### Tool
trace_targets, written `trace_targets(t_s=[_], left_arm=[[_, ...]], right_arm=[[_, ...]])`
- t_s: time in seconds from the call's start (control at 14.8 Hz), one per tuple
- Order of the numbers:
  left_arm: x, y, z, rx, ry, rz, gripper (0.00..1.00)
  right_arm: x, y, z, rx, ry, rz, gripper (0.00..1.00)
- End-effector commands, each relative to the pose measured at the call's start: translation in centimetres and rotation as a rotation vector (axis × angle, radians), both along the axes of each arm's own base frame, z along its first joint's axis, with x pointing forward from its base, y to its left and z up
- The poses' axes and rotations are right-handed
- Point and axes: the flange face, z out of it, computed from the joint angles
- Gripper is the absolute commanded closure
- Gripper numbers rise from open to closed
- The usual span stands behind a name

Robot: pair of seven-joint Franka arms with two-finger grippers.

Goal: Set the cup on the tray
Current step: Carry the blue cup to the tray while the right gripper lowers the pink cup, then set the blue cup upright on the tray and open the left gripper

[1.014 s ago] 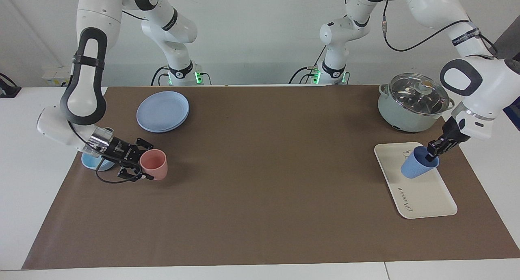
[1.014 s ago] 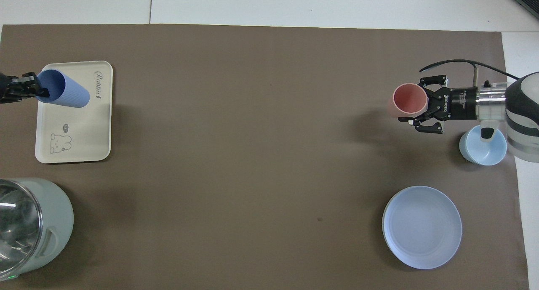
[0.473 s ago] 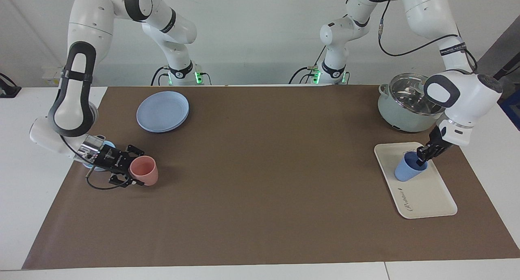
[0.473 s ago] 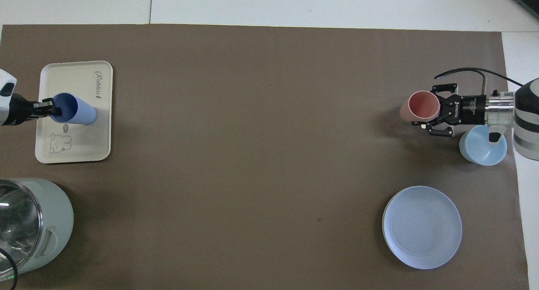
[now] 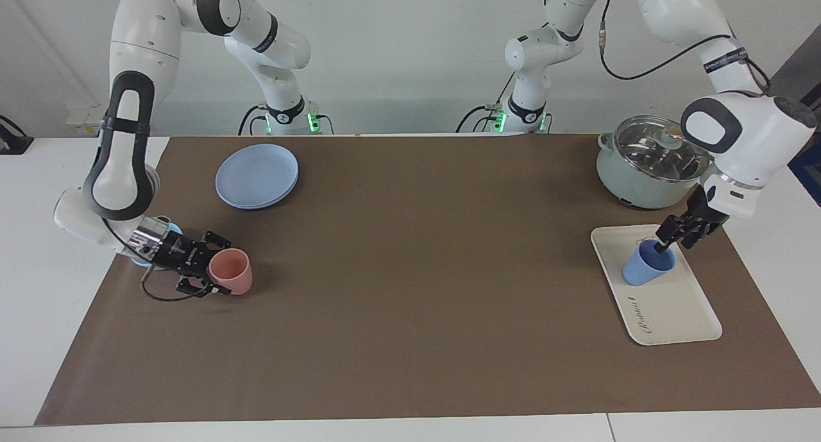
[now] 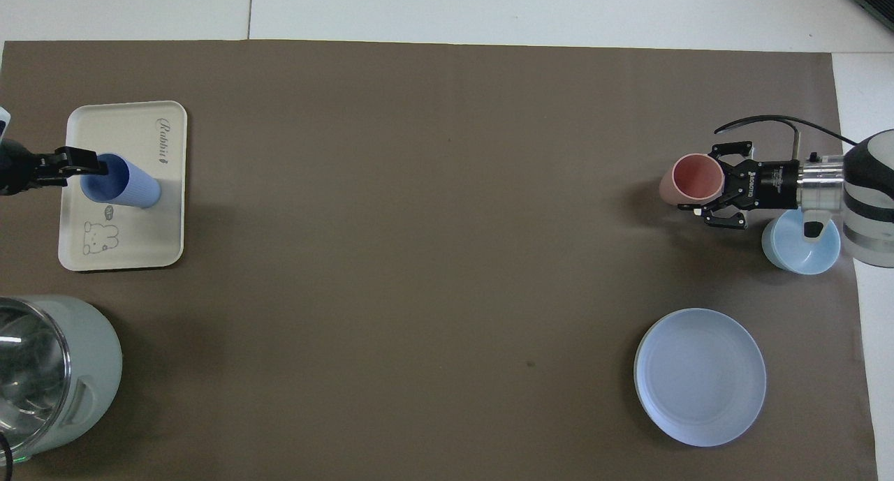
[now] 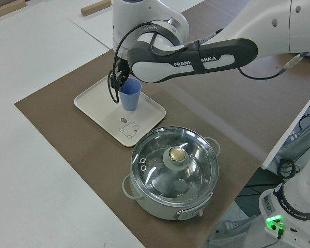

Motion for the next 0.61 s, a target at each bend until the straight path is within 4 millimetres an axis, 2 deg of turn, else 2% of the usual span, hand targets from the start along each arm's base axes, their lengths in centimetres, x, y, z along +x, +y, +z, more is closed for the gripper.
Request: trace_targets(t_s=[0.0,0.07,0.2,0.34,0.41,0.54], left_arm=[[-1.0,-5.0,5.7,0.081,0.07,-0.121,0.0],[-1.9,-7.2,6.9,0.087,0.079,-0.155,0.0],[-3.9,-11.2,7.7,0.093,0.116,-0.222,0.0],[-5.8,-15.2,7.0,0.1,0.144,-0.285,0.0],[-6.6,-16.6,6.9,0.103,0.148,-0.3,0.0],[-7.6,-18.3,7.3,0.104,0.147,-0.283,0.0]], right_arm=[[-0.4,-0.1,0.0,0.005,-0.032,-0.005,0.62],[-0.4,-0.3,-0.1,0.001,-0.035,-0.009,0.49],[-0.6,-0.6,-0.1,-0.006,-0.051,0.001,0.31],[-0.7,-1.1,-0.1,-0.019,-0.064,0.005,0.23],[-0.8,-1.7,-0.2,-0.025,-0.062,0.002,0.17],[-1.0,-2.7,-0.2,-0.045,-0.066,-0.017,0.03]])
